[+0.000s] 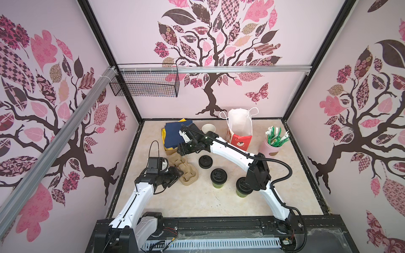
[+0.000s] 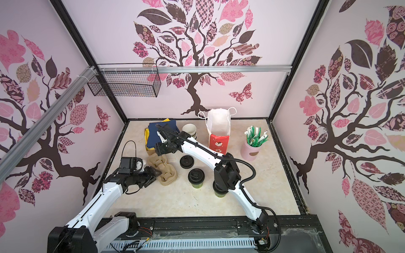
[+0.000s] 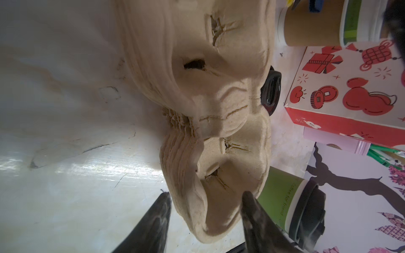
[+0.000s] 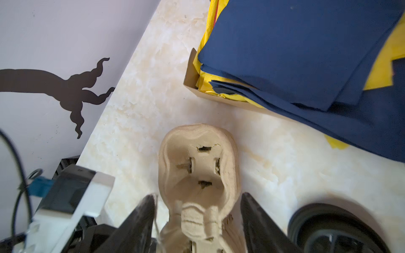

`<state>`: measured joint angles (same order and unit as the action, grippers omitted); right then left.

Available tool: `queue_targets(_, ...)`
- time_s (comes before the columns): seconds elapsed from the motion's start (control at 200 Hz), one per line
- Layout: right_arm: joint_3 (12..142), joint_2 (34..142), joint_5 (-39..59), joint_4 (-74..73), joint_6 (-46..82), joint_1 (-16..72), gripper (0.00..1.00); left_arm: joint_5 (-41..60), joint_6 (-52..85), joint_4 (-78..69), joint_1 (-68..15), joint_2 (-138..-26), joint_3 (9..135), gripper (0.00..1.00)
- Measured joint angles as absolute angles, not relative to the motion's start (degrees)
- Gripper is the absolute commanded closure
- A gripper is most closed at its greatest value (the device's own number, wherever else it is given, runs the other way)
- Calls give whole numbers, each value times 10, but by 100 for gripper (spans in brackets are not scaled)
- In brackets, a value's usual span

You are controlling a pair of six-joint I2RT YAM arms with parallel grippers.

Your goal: Pack the takeout coffee

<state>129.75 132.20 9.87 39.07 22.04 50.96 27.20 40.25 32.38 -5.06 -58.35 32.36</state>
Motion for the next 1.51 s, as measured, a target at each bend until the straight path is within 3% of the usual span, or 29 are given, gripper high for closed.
queue_targets(0.33,1163,1134,73,421,188,505,35,268,387,321,-80,-597,324,43)
queue_targets(0.565,1078,1056,69,423,176,505,35,184,421,380,-80,-505,329,39)
queue_targets(0.955,1039,1051,98,432,187,507,41,-35,485,619,-60,-442,496,35)
queue_targets(1.13,1029,1053,65,438,201,523,43,-48,479,668,0,-392,496,34)
queue_targets(1.505,1096,1143,14,488,223,562,43,-36,517,712,4,-308,499,34)
